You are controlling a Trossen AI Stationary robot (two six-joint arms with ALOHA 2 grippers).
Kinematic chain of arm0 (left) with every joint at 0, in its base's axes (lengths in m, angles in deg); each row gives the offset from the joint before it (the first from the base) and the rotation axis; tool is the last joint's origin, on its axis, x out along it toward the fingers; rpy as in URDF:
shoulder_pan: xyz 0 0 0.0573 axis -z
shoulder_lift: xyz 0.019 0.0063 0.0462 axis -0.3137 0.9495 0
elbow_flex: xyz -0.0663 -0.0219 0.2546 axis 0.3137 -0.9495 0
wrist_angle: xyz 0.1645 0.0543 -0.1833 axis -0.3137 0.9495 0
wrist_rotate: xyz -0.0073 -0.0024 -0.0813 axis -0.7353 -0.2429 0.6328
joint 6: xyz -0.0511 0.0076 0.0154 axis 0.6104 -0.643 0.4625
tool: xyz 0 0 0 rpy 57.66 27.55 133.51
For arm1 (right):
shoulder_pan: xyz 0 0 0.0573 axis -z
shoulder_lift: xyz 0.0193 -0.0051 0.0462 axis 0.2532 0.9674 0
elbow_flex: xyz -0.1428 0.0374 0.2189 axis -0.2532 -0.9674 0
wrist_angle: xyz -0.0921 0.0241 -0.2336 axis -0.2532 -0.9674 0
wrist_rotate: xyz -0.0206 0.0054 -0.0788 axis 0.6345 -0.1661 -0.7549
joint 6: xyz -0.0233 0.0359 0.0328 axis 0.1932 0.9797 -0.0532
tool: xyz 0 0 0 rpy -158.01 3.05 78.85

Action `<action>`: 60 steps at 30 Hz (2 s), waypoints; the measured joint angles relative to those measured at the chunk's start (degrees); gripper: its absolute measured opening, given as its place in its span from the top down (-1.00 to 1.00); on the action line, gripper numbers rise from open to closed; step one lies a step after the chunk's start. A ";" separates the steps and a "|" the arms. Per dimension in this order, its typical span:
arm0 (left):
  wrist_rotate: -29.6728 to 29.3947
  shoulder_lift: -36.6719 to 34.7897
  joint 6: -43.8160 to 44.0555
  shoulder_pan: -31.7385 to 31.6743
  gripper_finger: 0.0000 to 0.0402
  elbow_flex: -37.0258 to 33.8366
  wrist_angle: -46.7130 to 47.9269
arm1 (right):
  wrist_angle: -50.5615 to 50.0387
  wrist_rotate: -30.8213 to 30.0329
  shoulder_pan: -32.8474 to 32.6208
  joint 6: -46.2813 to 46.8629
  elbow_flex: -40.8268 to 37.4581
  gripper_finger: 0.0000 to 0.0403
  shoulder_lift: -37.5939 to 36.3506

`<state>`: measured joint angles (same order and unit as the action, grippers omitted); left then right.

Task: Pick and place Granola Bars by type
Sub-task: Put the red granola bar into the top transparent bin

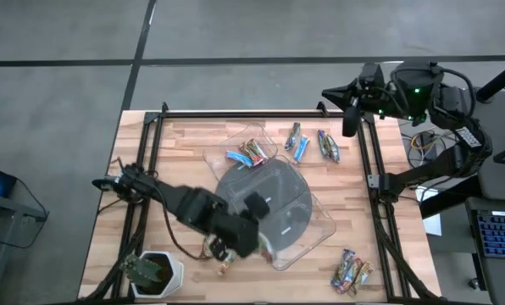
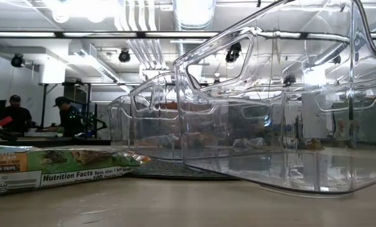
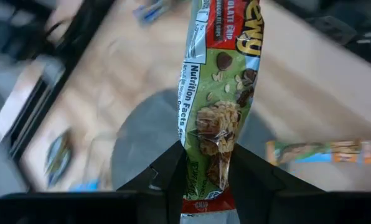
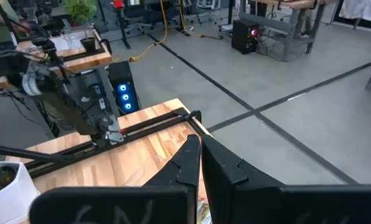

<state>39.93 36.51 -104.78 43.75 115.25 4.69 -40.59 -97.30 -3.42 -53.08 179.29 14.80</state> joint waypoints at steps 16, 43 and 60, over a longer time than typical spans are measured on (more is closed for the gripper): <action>-8.70 -15.38 10.55 -16.54 0.53 -14.02 -6.23 | -0.40 22.77 0.00 -7.92 0.01 0.96 -1.31; 0.50 -17.25 24.26 -39.52 0.53 -38.59 -10.36 | -8.82 26.03 0.02 -13.25 0.00 0.96 -1.36; 11.52 -17.25 23.92 -42.82 0.53 -50.48 -16.85 | -9.16 25.28 0.02 -13.05 0.00 0.96 -1.36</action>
<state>51.45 19.25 -80.86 0.93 64.78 -12.17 -49.75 -72.02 -3.40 -66.13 179.29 13.44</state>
